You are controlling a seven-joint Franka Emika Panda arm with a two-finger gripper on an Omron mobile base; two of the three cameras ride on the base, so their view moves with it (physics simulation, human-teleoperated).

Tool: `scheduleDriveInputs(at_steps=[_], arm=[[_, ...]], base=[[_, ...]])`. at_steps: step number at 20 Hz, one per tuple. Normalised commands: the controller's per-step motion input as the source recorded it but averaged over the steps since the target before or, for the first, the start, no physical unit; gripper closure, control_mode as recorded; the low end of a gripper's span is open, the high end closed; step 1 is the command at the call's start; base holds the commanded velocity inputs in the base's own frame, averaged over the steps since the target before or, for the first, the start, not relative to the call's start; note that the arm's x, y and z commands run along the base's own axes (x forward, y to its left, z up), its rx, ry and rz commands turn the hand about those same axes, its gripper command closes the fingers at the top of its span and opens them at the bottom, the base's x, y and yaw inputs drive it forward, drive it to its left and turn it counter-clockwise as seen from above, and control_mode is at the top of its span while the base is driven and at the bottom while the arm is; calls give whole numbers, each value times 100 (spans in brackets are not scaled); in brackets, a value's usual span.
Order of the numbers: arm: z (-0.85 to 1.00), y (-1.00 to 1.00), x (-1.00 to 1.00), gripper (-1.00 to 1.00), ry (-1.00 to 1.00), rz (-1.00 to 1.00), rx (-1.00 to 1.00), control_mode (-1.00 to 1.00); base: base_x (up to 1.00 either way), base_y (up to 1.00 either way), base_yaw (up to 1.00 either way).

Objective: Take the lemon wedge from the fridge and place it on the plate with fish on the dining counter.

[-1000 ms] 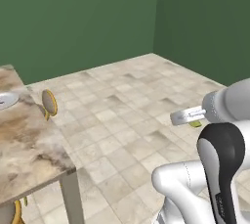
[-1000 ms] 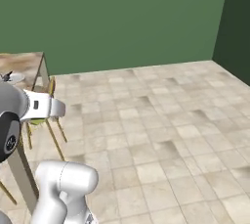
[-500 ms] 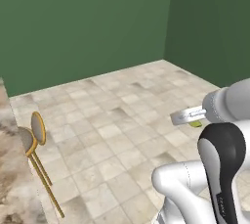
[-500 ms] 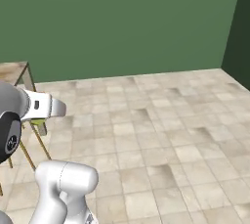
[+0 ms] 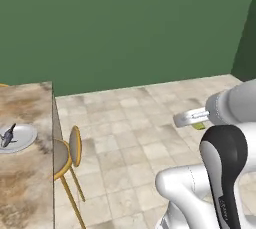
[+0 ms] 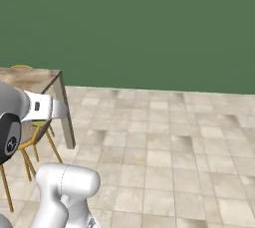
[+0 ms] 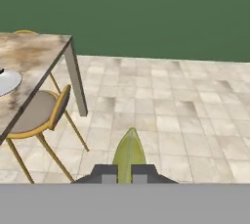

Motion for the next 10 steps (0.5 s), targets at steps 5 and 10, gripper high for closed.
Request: scheduleDriveInputs(at_steps=[5, 10], arm=[[0, 0, 0, 100, 0, 0, 0, 100], [0, 0, 0, 100, 0, 0, 0, 100]], base=[[68, 0, 70], [58, 0, 71]])
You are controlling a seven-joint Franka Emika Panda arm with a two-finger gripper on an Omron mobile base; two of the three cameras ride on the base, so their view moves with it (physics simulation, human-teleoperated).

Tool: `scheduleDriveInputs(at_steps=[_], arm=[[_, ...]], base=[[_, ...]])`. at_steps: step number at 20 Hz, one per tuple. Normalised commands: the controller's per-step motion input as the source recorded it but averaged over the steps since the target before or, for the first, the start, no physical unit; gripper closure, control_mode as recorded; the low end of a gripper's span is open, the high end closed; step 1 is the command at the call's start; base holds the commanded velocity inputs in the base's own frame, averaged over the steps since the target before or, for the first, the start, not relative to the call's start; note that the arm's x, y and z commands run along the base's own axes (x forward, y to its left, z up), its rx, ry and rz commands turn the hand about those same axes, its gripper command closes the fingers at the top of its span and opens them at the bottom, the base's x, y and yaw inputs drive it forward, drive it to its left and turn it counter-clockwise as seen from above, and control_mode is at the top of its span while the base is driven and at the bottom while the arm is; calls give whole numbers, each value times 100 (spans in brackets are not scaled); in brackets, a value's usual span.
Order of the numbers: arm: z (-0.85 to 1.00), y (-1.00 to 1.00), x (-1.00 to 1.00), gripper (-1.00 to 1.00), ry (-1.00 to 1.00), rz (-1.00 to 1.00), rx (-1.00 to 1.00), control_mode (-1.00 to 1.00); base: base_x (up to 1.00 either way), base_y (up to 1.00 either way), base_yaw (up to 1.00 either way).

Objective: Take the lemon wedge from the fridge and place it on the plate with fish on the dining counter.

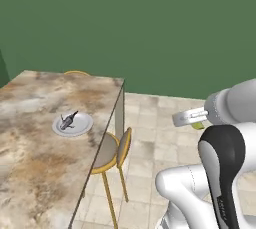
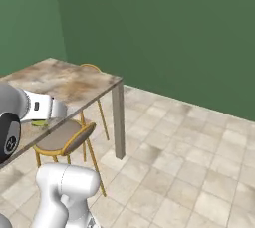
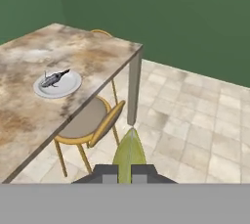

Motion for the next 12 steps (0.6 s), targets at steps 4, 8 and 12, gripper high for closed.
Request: scheduleDriveInputs(at_steps=[4, 8, 12], arm=[[0, 0, 0, 100, 0, 0, 0, 100], [0, 0, 0, 100, 0, 0, 0, 100], [0, 0, 0, 100, 0, 0, 0, 100]], base=[[58, 0, 71], [74, -3, 69], [91, -8, 65]])
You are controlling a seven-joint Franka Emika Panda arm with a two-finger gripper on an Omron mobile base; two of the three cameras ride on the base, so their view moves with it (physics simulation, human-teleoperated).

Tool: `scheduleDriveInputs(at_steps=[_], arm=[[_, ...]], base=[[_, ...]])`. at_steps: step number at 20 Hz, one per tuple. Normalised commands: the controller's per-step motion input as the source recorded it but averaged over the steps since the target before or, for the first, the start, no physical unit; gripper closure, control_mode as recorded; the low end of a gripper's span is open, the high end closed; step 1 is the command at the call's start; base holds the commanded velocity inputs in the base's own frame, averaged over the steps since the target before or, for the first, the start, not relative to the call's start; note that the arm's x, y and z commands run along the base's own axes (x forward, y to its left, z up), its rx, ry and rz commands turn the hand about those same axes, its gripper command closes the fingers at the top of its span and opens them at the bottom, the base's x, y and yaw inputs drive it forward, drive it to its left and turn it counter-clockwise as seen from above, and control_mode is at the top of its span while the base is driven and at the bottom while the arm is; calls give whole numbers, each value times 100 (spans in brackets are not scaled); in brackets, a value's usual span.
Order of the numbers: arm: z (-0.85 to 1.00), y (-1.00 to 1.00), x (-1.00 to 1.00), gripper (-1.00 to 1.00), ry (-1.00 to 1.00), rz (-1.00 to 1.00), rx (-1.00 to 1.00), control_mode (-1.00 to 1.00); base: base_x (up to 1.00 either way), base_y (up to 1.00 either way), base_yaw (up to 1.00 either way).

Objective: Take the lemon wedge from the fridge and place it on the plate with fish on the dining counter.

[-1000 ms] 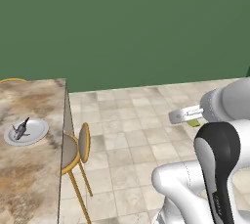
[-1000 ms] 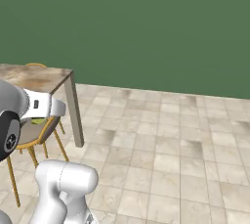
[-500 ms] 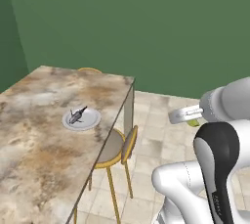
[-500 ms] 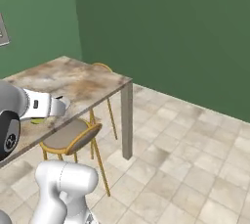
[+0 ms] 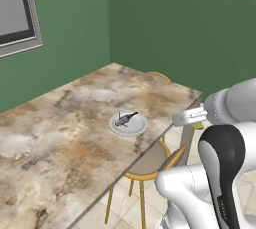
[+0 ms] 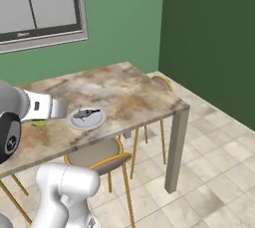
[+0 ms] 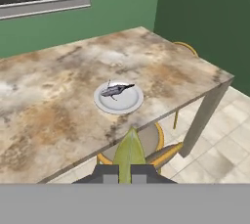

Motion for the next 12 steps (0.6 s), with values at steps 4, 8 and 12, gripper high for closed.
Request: scheduleDriveInputs(at_steps=[4, 8, 12], arm=[[0, 0, 0, 100, 0, 0, 0, 100], [0, 0, 0, 100, 0, 0, 0, 100], [-12, -5, 50, 100, 8, 0, 0, -100]], base=[[92, -1, 46], [79, -13, 9], [50, 0, 1]])
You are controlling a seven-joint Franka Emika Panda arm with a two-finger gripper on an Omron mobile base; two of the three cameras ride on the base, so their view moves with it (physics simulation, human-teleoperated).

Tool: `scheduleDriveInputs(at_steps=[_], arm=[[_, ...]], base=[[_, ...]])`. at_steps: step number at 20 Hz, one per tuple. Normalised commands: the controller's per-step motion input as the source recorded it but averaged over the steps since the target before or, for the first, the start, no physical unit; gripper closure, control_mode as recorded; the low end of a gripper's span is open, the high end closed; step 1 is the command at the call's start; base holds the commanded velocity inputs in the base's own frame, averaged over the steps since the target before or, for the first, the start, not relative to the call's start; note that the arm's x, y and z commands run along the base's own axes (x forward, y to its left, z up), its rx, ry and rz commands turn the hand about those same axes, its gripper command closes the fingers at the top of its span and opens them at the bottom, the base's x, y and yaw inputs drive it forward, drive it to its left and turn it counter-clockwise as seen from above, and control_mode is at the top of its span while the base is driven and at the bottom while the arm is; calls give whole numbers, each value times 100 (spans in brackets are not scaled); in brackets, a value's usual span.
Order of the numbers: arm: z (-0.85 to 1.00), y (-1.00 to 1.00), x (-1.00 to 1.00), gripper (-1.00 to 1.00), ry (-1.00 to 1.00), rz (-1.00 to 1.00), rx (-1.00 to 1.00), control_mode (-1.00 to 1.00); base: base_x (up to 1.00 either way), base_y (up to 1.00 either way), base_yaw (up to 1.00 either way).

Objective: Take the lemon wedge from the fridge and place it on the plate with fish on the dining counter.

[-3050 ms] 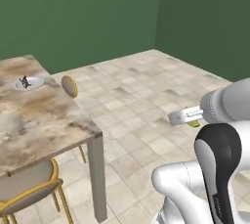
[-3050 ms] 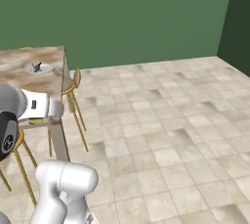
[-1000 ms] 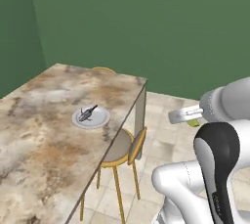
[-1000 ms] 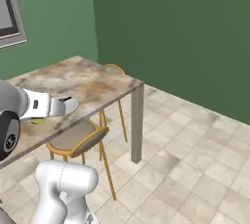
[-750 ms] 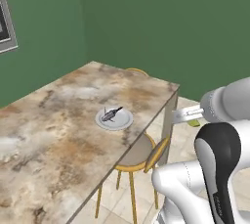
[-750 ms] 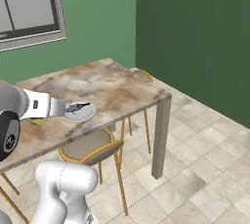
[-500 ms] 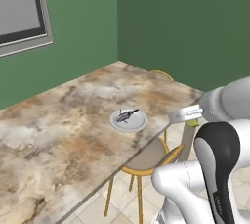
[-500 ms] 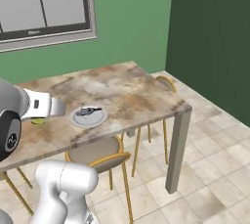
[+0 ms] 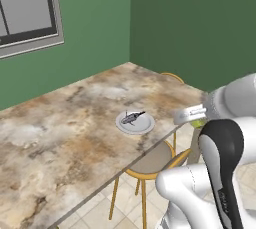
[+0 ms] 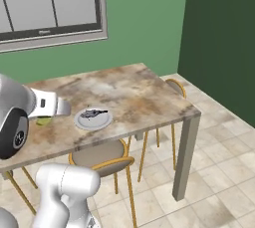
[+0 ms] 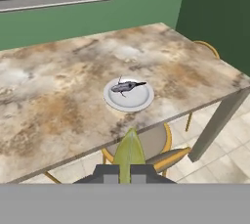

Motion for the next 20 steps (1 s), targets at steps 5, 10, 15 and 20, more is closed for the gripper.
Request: scheduleDriveInputs(at_steps=[5, 10, 15, 20], arm=[[-21, -6, 100, 100, 23, 0, 0, -100], [-14, 0, 100, 100, 24, 0, 0, -100], [-49, 0, 78, 100, 1, -21, 0, -100], [-68, 0, 45, 100, -2, -39, 0, -100]], base=[[0, 0, 0], [0, 0, 0], [0, 0, 0], [0, 0, 0]])
